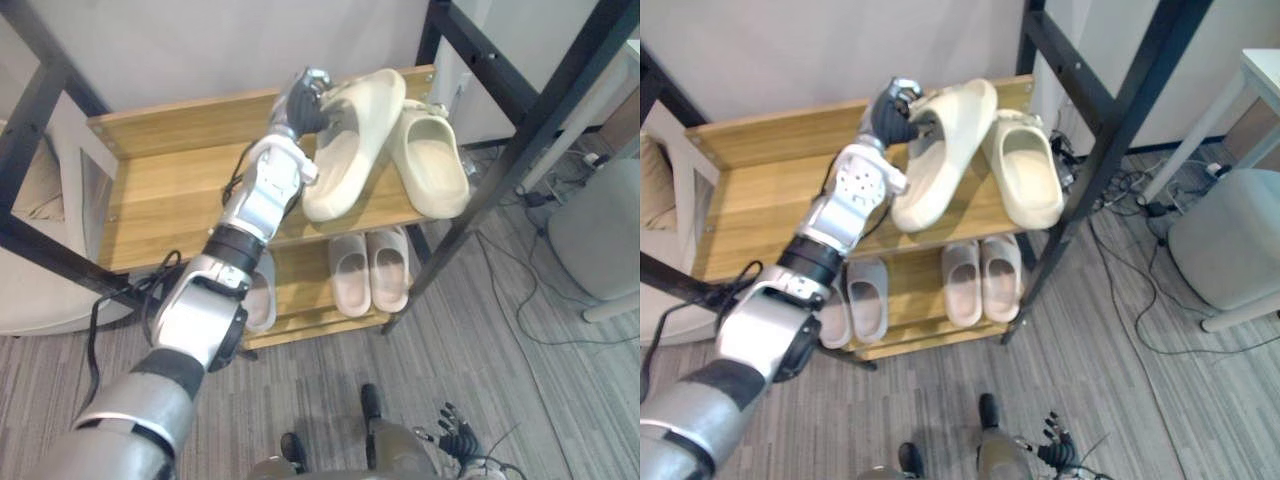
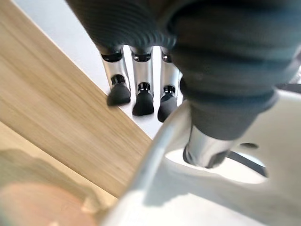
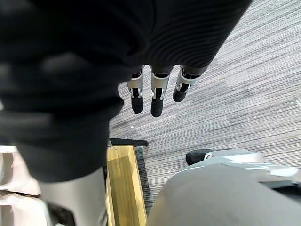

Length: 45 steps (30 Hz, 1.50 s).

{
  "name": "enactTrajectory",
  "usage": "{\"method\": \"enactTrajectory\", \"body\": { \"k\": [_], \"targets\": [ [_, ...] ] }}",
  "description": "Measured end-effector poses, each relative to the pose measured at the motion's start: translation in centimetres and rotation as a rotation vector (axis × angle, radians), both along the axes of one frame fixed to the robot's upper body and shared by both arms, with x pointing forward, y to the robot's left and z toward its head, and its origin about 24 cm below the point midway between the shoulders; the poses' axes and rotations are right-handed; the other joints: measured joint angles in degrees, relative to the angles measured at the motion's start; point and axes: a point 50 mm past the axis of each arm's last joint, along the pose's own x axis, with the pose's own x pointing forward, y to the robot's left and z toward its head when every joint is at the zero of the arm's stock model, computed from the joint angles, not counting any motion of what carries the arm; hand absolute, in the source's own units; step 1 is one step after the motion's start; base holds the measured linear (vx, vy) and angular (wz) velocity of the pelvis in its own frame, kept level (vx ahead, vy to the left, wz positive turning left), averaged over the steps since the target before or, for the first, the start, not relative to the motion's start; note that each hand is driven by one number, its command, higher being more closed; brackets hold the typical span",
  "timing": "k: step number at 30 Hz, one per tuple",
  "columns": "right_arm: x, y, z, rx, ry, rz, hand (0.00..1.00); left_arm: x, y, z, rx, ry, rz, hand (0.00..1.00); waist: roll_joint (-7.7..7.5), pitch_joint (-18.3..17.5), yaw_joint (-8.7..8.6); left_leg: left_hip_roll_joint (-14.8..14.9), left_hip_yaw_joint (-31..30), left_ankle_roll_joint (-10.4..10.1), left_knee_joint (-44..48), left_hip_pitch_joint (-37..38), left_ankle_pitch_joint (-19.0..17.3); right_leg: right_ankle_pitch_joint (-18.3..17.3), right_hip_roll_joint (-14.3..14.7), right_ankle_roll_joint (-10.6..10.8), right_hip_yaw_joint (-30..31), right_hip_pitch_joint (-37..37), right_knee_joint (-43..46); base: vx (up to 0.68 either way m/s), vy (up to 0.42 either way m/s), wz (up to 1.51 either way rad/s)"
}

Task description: Organize the slippers on the shoe rack

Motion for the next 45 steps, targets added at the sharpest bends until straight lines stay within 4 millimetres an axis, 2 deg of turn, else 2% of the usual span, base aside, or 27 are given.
{"method": "enactTrajectory", "body": {
  "k": [14,27,33,37,40,42,45],
  "targets": [
    [0.5,0.4,0.4,0.001,-0.033,0.024,0.0,0.1,1.1,0.4,-0.053,-0.01,0.043,0.0,-0.86,1.85,0.37,0.57,0.16,-0.03,2.43,-1.23,-1.23,0.08,0.18,0.0,0.2,-0.71,0.64,0.0,-0.004,-0.01],
    [0.5,0.6,0.5,0.002,-0.036,0.039,0.0,-0.2,1.0,1.2,-0.084,-0.048,0.038,0.0,-1.03,2.11,0.73,0.55,-0.31,0.08,3.51,-2.6,-1.3,0.08,-0.16,-0.01,-0.48,-1.4,0.97,0.0,-0.004,0.01],
    [0.4,0.6,0.4,0.002,-0.03,0.037,0.0,-1.3,0.3,2.9,-0.154,-0.137,-0.015,0.0,-1.02,2.11,1.54,0.47,-1.39,0.12,3.54,-2.05,-1.26,0.06,-0.38,0.0,-1.35,-0.24,0.86,-0.01,-0.007,0.07],
    [0.3,0.6,0.3,0.002,-0.027,0.037,0.0,-2.2,0.3,2.4,-0.233,-0.159,-0.073,0.0,-1.02,2.09,2.48,0.39,-2.2,0.18,3.33,-1.63,-1.23,-0.12,-0.6,-0.01,-2.3,0.72,0.79,-0.02,-0.002,0.12],
    [0.2,0.6,0.3,0.002,-0.021,0.037,0.0,-2.4,1.0,0.5,-0.35,-0.096,-0.104,0.0,-0.98,2.06,2.96,0.31,-3.26,0.22,3.1,-1.45,-1.02,-0.12,-0.73,-0.01,-3.2,1.44,0.52,-0.01,-0.006,0.15],
    [0.1,0.6,0.2,0.002,-0.014,0.037,0.0,-2.4,1.6,-1.5,-0.429,-0.024,-0.113,0.0,-0.89,1.78,3.0,0.16,-3.55,0.15,1.97,-0.42,-0.48,-0.12,-0.76,-0.01,-3.65,2.61,-0.24,0.01,-0.004,0.13],
    [0.0,0.5,0.1,0.001,-0.005,0.037,0.0,-2.7,2.1,-2.5,-0.543,0.014,-0.163,0.0,-0.89,1.46,3.41,-0.08,-3.81,0.13,1.09,-0.12,0.2,-0.1,-0.84,-0.01,-3.85,2.64,-0.48,0.02,-0.004,0.05]
  ]
}}
